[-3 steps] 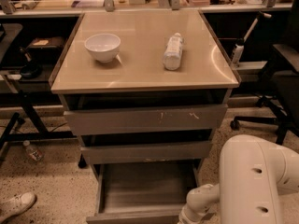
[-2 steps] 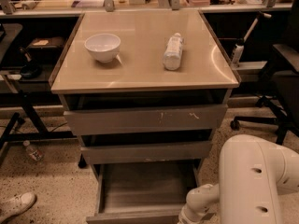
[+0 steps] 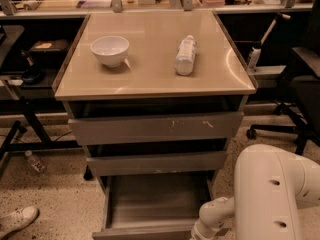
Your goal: Close bottom drawer
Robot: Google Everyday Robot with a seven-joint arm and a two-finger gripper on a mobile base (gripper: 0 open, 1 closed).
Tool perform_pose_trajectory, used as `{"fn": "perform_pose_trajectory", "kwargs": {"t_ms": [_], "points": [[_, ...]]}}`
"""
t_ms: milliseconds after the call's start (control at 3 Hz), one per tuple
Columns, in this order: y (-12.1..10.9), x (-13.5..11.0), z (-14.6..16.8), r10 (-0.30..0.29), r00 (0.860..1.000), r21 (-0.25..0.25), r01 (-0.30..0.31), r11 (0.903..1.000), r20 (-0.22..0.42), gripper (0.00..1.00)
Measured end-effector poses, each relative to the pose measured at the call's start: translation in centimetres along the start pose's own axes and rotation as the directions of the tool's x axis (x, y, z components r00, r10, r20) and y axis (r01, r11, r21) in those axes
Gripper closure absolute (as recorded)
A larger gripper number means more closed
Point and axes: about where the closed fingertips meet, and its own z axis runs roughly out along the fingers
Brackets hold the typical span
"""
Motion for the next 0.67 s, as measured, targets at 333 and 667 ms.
{"fn": "perform_pose_trajectory", "kwargs": {"t_ms": [333,667], "points": [[0.0,0.0,0.0,0.0,1.0,0.0,0.0,1.0,0.0,0.11],[0.01,0.0,0.01,0.0,1.0,0.0,0.0,1.0,0.0,0.0]]}}
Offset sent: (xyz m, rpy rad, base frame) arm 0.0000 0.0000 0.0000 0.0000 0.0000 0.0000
